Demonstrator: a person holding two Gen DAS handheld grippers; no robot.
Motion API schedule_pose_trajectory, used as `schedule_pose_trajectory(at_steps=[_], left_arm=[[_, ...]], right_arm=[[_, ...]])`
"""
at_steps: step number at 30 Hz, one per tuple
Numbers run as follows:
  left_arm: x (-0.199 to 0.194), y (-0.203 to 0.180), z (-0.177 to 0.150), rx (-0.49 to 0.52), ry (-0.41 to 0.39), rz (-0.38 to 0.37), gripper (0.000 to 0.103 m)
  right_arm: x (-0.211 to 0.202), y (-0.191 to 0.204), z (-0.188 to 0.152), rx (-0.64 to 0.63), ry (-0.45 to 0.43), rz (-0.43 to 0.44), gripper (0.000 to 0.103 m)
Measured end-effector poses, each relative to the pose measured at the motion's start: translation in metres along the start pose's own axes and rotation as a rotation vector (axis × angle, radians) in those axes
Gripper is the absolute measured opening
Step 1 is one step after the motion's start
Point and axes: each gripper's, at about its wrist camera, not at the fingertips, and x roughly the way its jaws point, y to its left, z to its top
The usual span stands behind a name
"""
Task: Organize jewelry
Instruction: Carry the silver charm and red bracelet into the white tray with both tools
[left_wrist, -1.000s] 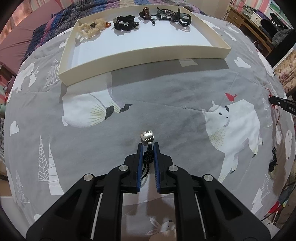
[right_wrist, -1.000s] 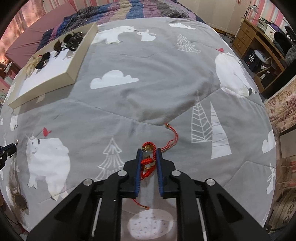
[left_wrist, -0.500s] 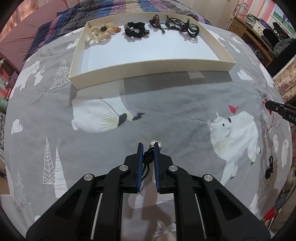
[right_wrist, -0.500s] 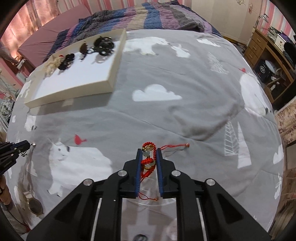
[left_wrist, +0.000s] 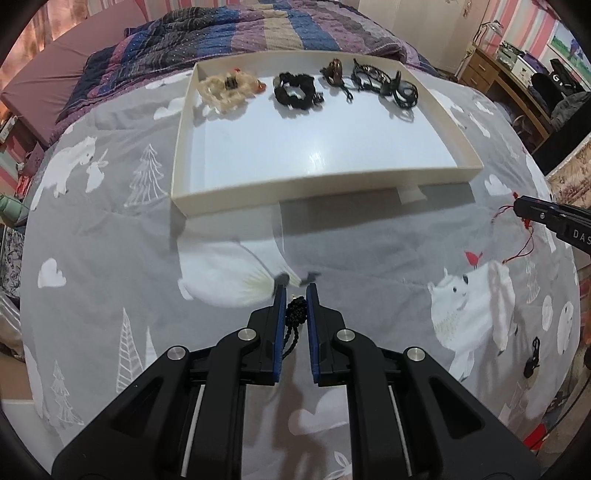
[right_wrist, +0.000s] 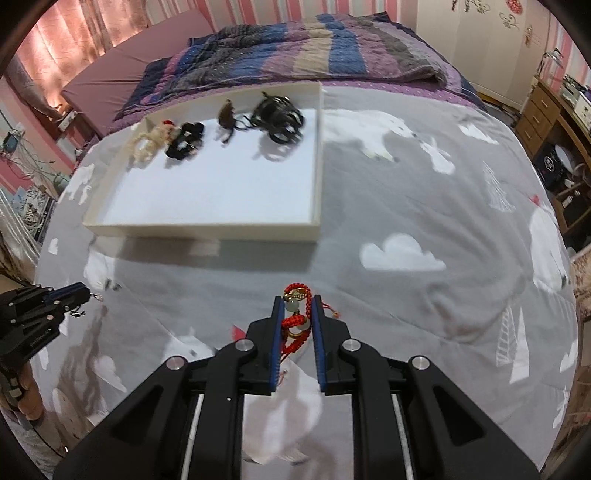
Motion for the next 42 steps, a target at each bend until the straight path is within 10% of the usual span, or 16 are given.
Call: schedule_pose_trajectory(at_steps=[22, 42], left_arm=[[0.011, 0.029, 0.126, -0.053, -0.116, -0.041, 0.009], [0.099, 0.046, 0.16, -0.093, -0.083, 0.064, 0.01]], right_arm=[[0.035, 0.08, 0.13, -0.029, -0.068, 0.033, 0.015], [0.126, 0.077, 0.143, -0.013, -0.073, -0.067, 0.015]])
